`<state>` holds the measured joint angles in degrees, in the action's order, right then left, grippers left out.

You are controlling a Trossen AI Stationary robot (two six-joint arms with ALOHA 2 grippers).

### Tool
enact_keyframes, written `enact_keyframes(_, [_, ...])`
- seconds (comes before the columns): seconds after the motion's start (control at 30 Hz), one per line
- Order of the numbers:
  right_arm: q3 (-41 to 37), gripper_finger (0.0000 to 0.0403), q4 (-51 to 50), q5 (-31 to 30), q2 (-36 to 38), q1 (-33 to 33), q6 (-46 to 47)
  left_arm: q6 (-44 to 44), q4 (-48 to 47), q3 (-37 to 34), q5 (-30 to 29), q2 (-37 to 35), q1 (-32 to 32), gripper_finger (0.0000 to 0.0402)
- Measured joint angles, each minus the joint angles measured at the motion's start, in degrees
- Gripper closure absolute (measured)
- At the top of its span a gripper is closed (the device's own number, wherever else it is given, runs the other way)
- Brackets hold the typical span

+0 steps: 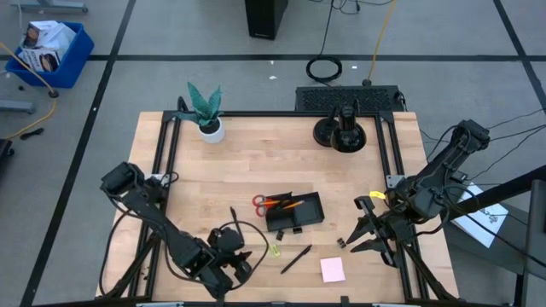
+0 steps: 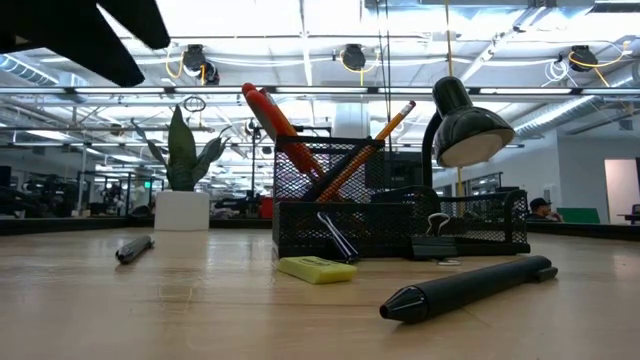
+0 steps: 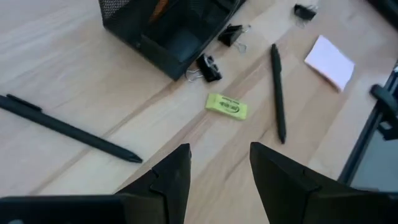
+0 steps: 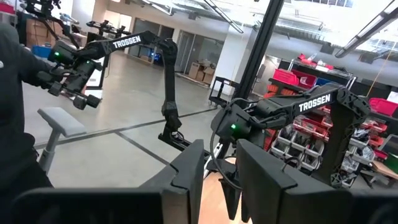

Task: Pick and place office supplies into organizer
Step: Put the left black pen into the black desk organizer

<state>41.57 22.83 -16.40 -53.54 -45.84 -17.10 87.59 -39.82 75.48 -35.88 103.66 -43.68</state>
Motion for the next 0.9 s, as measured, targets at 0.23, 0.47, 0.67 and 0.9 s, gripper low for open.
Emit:
enact_keyframes(0.23, [0.02, 0.0314, -0.07, 0.02, 0.00, 0.00, -0.11, -1.09, 3.00, 0.00, -0.19, 2.83, 1.43, 0.0231])
enact_keyframes(0.47, [0.01, 0.0314, -0.60, 0.04, 0.00, 0.00, -0.26, -7.55, 6.84, -0.04, 1.70, 7.08, 4.60, 0.0231])
enact_keyframes(0.67, [0.02, 0.0314, -0.52, 0.04, 0.00, 0.00, -0.17, -4.76, 5.16, 0.00, 4.31, 7.08, 5.34, 0.0231])
enact_keyframes(0.9, [0.02, 0.0314, -0.48, 0.04, 0.00, -0.02, -0.48, 9.42, -5.51, 0.00, 6.84, 7.08, 4.44, 0.0231])
